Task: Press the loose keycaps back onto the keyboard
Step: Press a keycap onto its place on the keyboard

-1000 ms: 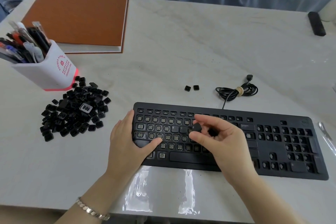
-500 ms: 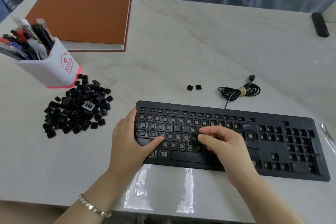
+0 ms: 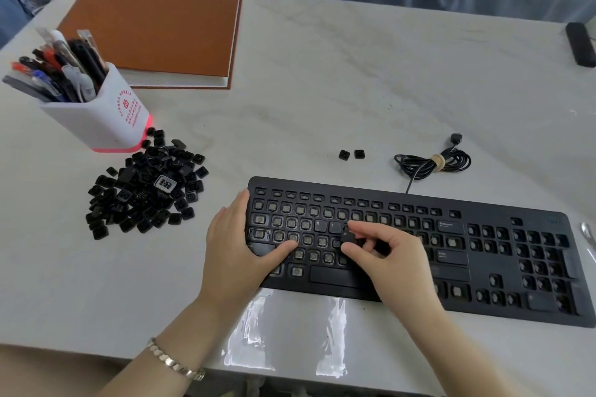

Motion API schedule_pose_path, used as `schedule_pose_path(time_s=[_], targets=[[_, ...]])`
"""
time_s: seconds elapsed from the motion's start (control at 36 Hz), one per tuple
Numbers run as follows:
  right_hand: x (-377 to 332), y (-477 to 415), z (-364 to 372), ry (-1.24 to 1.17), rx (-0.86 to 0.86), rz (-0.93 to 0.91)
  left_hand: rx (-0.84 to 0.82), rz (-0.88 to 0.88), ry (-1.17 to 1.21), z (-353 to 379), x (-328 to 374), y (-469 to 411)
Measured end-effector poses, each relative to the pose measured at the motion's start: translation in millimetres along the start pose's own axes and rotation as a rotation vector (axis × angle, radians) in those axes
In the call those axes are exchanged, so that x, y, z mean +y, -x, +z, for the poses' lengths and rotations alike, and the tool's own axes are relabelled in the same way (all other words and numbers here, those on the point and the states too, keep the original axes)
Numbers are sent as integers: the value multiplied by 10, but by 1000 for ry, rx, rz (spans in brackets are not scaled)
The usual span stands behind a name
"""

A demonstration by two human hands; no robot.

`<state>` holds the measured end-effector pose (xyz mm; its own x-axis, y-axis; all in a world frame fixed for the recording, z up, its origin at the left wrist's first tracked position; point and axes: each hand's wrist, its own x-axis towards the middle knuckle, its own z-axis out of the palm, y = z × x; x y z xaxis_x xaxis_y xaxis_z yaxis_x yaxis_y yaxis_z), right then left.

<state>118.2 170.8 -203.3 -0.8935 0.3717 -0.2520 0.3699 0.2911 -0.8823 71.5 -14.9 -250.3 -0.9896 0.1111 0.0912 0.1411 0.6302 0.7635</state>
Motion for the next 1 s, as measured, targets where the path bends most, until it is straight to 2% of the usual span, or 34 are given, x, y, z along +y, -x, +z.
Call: schedule_pose_path(time_s=[0.28,0.86,0.94,1.0], targets=[[74,11,190,201,4,-255,12,17,6,15,-15,8],[147,-72,223,314,-73,-291,33,100,-27,-3,-24,-47],[187,-68,234,350,-62,-326,34,96,-26,9,-34,-39],[229,-52,238,442,-9,-434,36,76,-27,25,-61,-23]])
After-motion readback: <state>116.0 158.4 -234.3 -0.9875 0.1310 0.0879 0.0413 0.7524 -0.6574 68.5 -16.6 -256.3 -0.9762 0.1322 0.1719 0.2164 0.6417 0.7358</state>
